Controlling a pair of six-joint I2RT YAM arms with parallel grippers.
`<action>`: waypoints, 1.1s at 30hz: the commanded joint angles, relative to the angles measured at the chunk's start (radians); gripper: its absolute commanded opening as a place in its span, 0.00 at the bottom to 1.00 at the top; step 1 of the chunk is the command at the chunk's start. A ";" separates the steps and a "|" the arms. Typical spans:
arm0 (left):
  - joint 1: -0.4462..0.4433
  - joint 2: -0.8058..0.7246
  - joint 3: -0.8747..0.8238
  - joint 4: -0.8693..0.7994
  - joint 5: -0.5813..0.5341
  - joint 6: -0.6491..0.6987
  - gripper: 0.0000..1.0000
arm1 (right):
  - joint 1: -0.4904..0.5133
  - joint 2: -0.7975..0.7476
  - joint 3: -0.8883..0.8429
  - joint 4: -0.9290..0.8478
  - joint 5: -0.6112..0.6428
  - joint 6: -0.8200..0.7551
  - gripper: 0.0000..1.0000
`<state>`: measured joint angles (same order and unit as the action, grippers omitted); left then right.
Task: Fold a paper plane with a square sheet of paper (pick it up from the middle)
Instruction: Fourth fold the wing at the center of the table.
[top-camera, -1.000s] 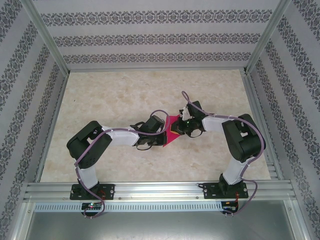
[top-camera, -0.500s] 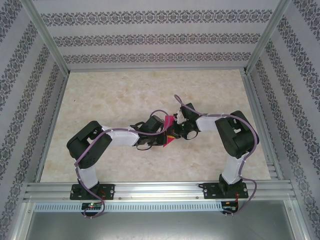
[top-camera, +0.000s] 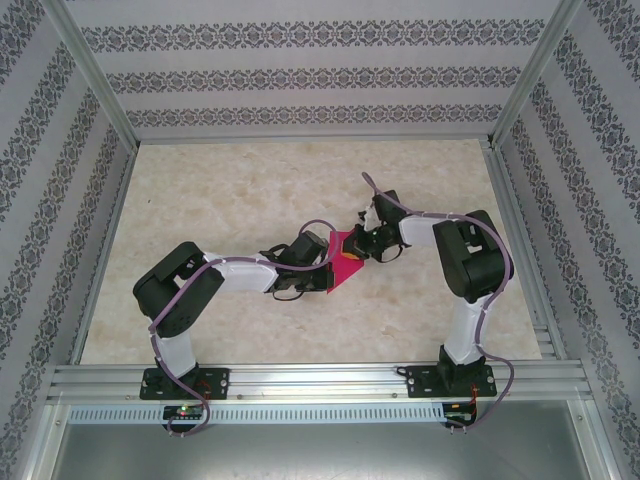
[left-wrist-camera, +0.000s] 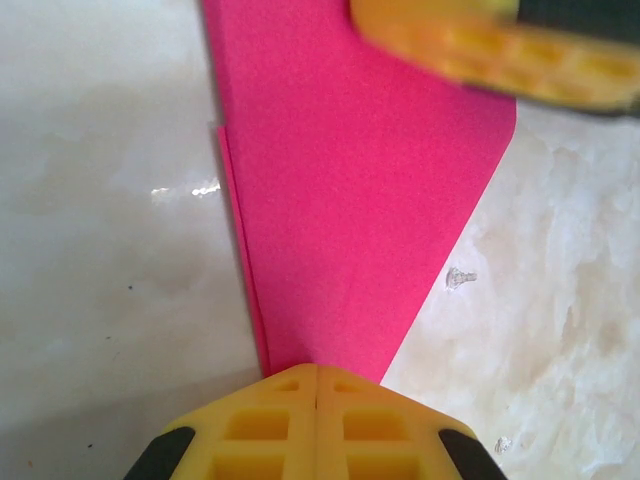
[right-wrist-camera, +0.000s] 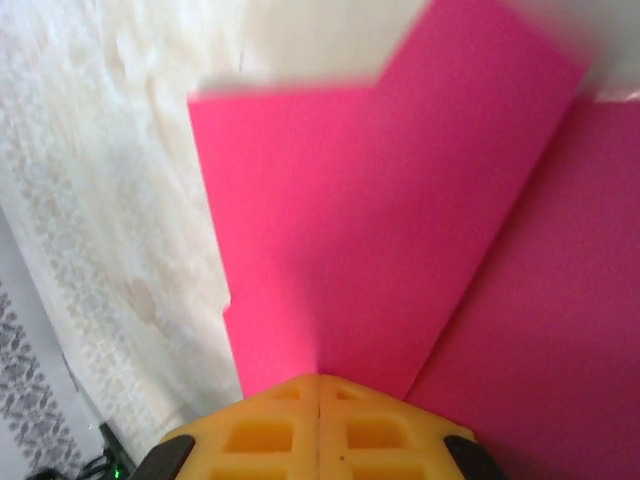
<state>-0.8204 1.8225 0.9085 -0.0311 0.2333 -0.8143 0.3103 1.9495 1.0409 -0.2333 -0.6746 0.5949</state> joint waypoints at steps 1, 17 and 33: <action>-0.013 0.040 -0.066 -0.202 0.055 -0.003 0.00 | -0.049 0.051 0.058 0.008 0.179 -0.050 0.06; -0.013 0.034 -0.031 -0.215 0.047 0.015 0.00 | -0.149 0.101 0.220 -0.015 0.159 -0.080 0.07; 0.061 -0.078 0.180 -0.165 -0.063 0.016 0.39 | -0.120 -0.276 -0.114 0.051 0.138 0.062 0.43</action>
<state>-0.7948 1.7977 1.0855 -0.1818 0.2249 -0.7902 0.1658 1.6886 0.9855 -0.2005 -0.5499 0.6136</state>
